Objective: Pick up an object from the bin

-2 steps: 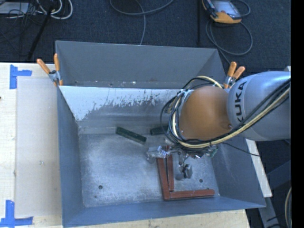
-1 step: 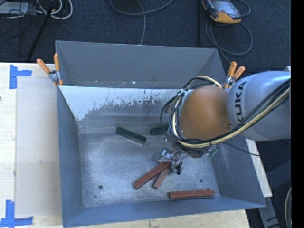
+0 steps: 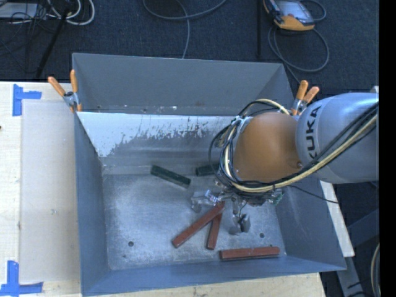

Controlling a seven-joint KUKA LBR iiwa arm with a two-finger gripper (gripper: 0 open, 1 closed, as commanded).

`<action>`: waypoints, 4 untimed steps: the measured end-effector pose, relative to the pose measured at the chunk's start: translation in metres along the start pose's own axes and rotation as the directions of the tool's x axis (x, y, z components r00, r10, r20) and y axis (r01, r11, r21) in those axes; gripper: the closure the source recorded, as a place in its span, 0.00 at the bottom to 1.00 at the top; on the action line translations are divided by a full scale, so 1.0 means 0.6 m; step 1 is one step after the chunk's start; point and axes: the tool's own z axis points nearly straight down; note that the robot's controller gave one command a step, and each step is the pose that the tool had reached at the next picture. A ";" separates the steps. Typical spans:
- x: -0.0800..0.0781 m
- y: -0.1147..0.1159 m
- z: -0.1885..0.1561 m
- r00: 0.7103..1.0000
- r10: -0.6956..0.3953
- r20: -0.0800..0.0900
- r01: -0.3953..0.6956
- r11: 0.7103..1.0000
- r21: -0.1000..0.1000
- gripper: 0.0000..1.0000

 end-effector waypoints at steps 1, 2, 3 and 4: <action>0.000 0.000 0.000 1.000 0.002 0.000 -0.002 1.000 0.000 1.00; 0.000 0.000 0.000 1.000 0.002 0.000 -0.002 1.000 0.000 0.00; 0.000 -0.001 -0.001 1.000 0.004 0.001 -0.004 1.000 0.000 1.00; 0.100 0.096 -0.223 0.991 -0.136 0.000 0.136 0.991 0.006 1.00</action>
Offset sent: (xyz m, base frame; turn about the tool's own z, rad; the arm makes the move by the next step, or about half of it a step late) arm 0.0000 0.0000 0.0000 0.0000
